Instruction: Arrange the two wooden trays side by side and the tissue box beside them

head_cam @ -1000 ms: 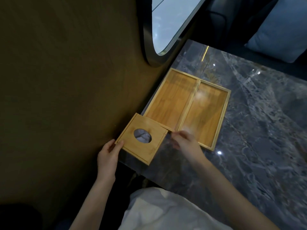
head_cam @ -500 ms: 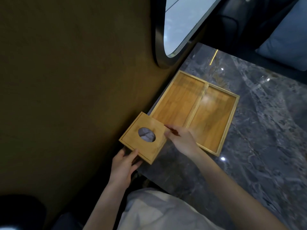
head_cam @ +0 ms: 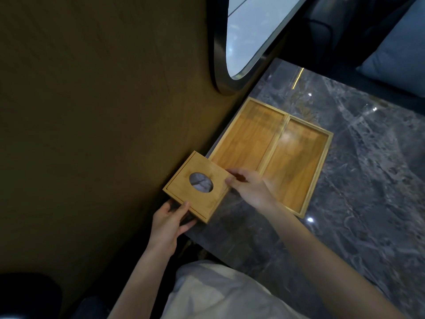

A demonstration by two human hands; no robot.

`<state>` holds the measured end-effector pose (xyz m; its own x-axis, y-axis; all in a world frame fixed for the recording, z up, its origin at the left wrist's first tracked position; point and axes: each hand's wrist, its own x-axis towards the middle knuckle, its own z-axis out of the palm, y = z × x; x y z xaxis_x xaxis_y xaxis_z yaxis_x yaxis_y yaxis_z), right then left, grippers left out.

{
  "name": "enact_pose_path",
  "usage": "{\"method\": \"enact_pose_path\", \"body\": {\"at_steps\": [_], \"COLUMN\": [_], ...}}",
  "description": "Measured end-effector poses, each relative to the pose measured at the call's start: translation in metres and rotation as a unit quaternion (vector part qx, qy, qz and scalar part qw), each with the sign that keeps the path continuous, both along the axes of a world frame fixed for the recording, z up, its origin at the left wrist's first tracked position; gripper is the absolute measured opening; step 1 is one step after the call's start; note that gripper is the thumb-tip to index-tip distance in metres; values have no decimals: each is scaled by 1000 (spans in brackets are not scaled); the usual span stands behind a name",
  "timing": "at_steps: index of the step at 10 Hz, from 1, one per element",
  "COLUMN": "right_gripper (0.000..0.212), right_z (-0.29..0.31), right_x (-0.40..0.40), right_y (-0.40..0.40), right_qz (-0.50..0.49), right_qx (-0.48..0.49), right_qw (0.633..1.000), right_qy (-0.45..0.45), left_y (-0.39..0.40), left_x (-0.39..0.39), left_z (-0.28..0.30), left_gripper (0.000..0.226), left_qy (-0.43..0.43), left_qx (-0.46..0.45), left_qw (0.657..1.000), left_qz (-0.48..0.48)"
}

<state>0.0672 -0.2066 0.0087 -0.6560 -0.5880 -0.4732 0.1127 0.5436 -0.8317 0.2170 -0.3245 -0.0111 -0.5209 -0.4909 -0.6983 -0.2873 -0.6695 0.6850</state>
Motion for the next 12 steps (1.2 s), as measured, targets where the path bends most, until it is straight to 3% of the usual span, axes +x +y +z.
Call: {"method": "enact_pose_path", "body": {"at_steps": [3,7,9,10,12], "right_gripper": [31,30,31,32,28], "right_z": [-6,-6,-6,-2,9], "right_x": [-6,-10,-9,-11,-21], "right_y": [-8,-10,-10,-9,8], "right_qz": [-2,-10,-3,32,-23], "right_qx": [4,0,3,10,5], "right_qw": [1000,1000,1000,999,999], "right_qy": [2,-20,-18,-13,-23], "left_y": [-4,-4,-10,-20,-35], "left_x": [-5,-7,-4,-7,-27], "left_z": [2,3,1,9,39], "left_gripper": [42,47,53,45,47], "left_qy": [-13,-43,-123,-170,-318], "left_qx": [-7,-19,-95,-122,-177], "left_qw": [1000,999,983,955,825], "left_qz": [1,-16,-103,-211,-433]}}
